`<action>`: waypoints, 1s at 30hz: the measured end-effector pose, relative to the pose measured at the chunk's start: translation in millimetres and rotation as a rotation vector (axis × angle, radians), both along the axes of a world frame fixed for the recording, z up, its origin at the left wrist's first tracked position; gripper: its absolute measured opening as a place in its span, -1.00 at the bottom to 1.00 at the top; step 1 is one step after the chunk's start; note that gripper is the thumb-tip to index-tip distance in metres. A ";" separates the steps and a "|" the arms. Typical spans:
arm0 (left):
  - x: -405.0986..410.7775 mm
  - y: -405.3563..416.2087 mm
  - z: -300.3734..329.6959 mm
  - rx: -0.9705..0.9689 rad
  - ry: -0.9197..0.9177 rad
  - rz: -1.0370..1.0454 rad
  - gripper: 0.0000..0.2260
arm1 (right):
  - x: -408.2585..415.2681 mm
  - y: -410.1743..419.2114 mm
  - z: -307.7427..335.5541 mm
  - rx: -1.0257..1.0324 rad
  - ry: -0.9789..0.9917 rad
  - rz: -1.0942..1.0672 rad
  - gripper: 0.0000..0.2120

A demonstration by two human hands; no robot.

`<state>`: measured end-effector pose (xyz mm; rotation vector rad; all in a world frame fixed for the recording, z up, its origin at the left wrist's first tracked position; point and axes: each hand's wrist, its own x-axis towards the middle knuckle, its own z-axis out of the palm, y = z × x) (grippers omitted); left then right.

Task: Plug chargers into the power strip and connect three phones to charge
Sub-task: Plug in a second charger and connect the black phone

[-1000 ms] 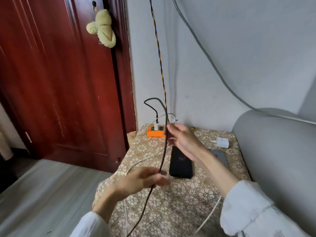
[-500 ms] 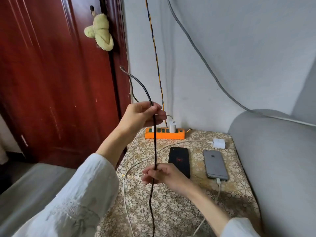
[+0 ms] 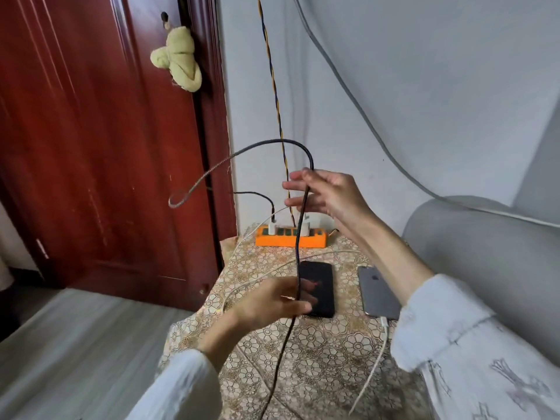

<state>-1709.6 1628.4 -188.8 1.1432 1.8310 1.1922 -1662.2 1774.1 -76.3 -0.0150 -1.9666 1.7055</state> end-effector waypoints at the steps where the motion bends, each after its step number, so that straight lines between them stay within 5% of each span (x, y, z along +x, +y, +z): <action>1: 2.7 3.7 1.7 0.030 -0.028 0.032 -0.78 | -0.3 -0.6 0.3 -0.020 0.005 0.003 -0.72; 5: -7.9 5.1 18.6 0.234 -0.069 0.214 -0.91 | 7.5 1.4 -32.2 -0.128 -0.058 0.004 -0.61; 11: -39.0 -1.5 79.4 0.704 -0.525 0.423 -0.87 | 26.5 -22.4 -129.4 -0.126 -0.486 0.332 -0.40; 14: -44.1 -5.8 102.5 0.810 -0.592 0.466 -0.86 | 25.1 -39.3 -151.2 0.210 -0.581 0.367 -0.71; 16: -47.3 -11.8 106.2 0.876 -0.575 0.469 -0.86 | 23.6 -41.2 -153.4 0.257 -0.551 0.285 -0.81; 19: -45.5 -23.3 84.0 0.726 -0.452 0.497 -0.73 | 25.3 -34.0 -138.2 0.078 -0.465 0.187 -0.83; 22: -29.0 -29.2 43.3 0.444 -0.271 0.436 -0.66 | 27.0 -29.4 -113.3 0.252 -0.393 0.117 -0.83; 25: -14.7 -27.1 26.6 0.442 -0.288 0.470 -0.87 | 25.1 -32.4 -103.0 0.378 -0.347 0.111 -0.77; 30: -13.0 -35.0 34.3 0.440 -0.206 0.400 -0.83 | 27.9 -30.1 -115.8 0.326 -0.392 0.068 -0.78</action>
